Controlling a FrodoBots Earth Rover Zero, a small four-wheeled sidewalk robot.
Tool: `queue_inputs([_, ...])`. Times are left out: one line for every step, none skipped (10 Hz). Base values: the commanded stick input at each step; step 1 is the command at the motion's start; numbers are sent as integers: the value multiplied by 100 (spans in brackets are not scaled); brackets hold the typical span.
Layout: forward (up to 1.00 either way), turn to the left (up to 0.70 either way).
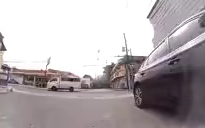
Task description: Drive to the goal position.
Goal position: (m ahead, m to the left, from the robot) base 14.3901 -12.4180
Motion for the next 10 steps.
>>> queue_inputs([50,5])
queue_inputs([50,5])
queue_inputs([50,5])
queue_inputs([50,5])
queue_inputs([50,5])
queue_inputs([50,5])
queue_inputs([50,5])
queue_inputs([50,5])
queue_inputs([50,5])
queue_inputs([50,5])
